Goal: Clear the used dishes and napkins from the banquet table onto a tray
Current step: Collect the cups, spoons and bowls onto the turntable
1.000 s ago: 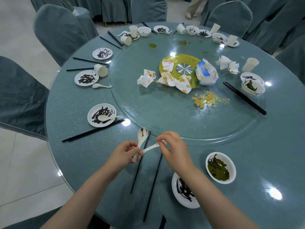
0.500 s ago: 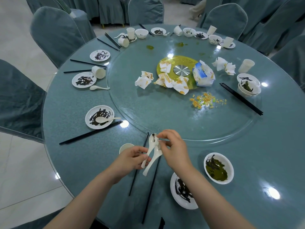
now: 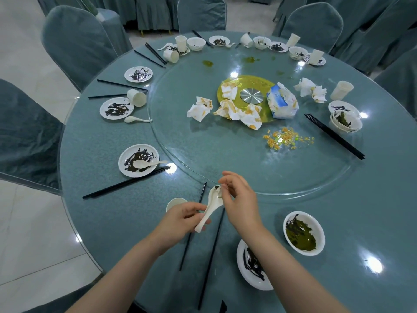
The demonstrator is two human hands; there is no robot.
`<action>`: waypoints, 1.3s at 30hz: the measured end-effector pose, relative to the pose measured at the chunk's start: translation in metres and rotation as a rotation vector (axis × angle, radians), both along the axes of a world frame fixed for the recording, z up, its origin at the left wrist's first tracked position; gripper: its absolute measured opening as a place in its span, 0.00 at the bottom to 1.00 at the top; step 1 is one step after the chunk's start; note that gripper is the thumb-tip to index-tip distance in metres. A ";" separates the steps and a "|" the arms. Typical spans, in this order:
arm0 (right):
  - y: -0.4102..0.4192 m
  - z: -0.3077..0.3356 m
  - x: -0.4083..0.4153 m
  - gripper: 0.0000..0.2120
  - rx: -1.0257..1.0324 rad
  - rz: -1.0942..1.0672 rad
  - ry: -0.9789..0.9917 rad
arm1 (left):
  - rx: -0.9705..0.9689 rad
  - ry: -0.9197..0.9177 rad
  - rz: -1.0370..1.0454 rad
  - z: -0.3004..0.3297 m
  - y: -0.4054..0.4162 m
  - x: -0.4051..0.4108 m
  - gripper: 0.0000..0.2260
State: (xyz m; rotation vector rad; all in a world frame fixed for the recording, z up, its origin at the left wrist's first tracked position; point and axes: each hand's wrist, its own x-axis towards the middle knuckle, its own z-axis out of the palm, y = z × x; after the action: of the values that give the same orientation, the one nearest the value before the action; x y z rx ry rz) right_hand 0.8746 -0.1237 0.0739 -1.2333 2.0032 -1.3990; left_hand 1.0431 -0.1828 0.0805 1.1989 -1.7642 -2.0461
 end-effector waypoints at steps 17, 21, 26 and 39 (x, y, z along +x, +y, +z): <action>-0.016 -0.024 -0.003 0.08 0.303 -0.146 -0.241 | -0.297 -0.236 0.221 -0.042 -0.098 0.006 0.06; -0.014 -0.028 -0.007 0.09 0.331 -0.196 -0.382 | -0.597 -0.514 0.272 -0.068 -0.161 0.017 0.08; -0.009 -0.032 -0.014 0.11 0.358 -0.199 -0.467 | -0.577 -0.798 0.417 -0.093 -0.213 0.034 0.20; 0.004 -0.036 -0.025 0.12 0.419 -0.219 -0.482 | -0.497 -0.742 0.362 -0.090 -0.235 0.024 0.14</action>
State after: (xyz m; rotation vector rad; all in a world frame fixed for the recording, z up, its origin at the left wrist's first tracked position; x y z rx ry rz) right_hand 0.8494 -0.1192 0.0378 -0.4556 1.9747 -1.1430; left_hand 1.0670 -0.4178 -0.0094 2.0412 -1.9490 -0.9195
